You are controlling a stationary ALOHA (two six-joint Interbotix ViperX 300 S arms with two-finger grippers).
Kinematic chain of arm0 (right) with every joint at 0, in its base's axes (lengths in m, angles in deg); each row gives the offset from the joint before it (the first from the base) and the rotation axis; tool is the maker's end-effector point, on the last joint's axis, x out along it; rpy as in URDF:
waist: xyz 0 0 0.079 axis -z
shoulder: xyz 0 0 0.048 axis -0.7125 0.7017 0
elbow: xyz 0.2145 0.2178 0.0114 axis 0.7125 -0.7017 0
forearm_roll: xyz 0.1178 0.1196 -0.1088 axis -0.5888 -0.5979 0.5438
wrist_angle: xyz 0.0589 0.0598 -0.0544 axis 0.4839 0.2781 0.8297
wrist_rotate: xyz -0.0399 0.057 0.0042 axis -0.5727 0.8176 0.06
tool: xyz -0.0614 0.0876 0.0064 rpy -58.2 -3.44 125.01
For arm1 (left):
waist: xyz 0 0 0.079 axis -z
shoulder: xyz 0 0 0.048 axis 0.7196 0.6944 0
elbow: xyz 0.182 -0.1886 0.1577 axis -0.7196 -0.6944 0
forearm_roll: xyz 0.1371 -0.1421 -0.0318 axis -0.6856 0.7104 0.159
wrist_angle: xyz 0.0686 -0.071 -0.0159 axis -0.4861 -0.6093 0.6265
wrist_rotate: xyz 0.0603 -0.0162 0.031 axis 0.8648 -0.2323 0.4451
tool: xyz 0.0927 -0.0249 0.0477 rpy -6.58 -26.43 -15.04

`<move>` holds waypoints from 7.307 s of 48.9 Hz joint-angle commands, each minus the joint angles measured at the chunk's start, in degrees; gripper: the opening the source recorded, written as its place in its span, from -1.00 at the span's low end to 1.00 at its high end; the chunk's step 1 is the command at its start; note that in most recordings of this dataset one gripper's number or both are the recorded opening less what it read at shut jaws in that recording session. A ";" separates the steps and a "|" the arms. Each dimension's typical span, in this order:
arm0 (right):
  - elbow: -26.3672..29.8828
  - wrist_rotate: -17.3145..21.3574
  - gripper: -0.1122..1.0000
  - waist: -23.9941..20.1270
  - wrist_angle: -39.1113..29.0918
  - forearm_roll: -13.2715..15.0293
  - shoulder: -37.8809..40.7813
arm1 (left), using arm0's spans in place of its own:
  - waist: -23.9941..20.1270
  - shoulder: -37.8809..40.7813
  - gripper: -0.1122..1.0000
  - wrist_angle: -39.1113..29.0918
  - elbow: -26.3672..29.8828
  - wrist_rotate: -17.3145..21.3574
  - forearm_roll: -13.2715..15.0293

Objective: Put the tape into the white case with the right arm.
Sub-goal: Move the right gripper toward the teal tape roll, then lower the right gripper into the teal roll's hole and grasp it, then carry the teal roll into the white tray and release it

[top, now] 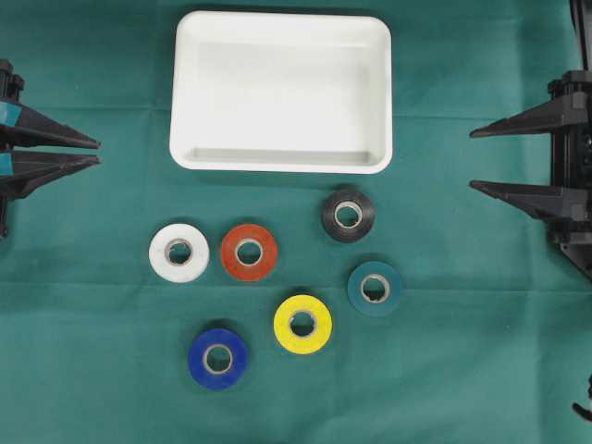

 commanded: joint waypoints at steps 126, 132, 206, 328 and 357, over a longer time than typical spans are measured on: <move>-13.54 5.27 0.40 -8.26 -5.01 10.72 1.85 | 0.00 -17.31 -0.79 -10.28 -13.62 0.26 1.05; -11.07 5.80 0.41 -8.53 -4.39 10.72 6.06 | 0.00 -17.23 -0.79 -10.28 -13.80 0.26 1.14; 13.10 15.73 0.39 -10.46 -7.38 10.72 45.88 | 0.00 -17.75 -0.79 -10.28 -15.91 0.09 1.14; 24.17 28.13 -0.81 -11.43 -32.26 10.46 45.09 | 0.00 -17.75 -0.79 -10.28 -16.44 -0.09 1.14; 25.14 30.23 -0.81 5.01 -31.99 14.68 45.26 | 0.00 -17.75 -0.79 -10.28 -16.61 0.09 1.05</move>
